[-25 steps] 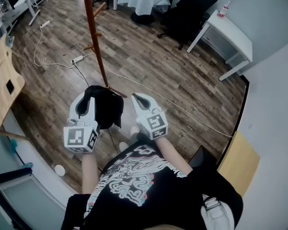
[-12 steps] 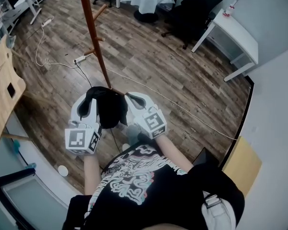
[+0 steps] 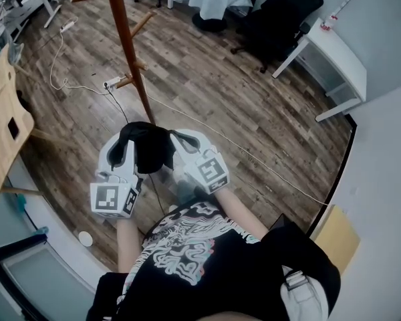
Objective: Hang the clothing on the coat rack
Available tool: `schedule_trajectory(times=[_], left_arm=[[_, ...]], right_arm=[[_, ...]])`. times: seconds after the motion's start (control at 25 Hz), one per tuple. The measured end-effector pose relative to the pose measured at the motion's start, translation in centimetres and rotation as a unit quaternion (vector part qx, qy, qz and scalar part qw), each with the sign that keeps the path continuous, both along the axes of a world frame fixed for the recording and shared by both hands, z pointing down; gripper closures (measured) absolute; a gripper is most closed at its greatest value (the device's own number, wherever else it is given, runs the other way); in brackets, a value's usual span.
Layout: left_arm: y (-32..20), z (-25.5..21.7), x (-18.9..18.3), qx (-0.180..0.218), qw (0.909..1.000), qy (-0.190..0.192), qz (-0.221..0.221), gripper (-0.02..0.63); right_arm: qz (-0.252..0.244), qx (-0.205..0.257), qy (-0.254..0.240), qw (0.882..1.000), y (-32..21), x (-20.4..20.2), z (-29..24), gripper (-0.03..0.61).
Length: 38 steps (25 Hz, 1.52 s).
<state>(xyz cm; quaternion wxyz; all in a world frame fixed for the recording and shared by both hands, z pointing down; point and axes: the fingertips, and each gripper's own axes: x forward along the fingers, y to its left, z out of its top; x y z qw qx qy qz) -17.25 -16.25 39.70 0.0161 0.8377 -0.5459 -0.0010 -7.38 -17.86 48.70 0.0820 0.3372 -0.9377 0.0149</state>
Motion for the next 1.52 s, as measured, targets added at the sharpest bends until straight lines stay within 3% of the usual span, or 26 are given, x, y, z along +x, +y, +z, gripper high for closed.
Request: schedule_trajectory(times=[0.28,0.4,0.88,1.4,1.44,1.52], left_arm=[[-3.9,0.9,-0.6,0.0,1.0,-0.001,-0.001,0.606],[-5.2,1.1,-0.8,0.002,1.0,-0.003,-0.002,0.606],[-8.0,0.6,-1.0,0.009,1.0,-0.003,0.0,0.606],[-9.7,0.9,-1.0,0.004,0.9999,-0.01,0.003,0.606],[-9.9,0.8,-0.9,0.005,0.9999,-0.01,0.004,0.606],[-10.2,0.7,-0.9,0.006,0.9999,-0.008,0.002,0.606]], right_arm=[[-0.02,-0.004,0.01,1.0,-4.3,-1.1,1.1,0.575],[-0.035,-0.016,0.019,0.999,-5.7,-2.0,2.2,0.518],[-0.05,-0.021,0.046,0.997,-10.1,-4.2,3.9,0.468],[-0.08,0.007,0.051,0.995,-12.5,-6.9,4.2,0.483],[-0.082,0.007,0.05,0.995,-12.8,-6.9,4.1,0.549],[-0.088,0.001,0.043,0.995,-13.1,-6.9,4.0,0.575]])
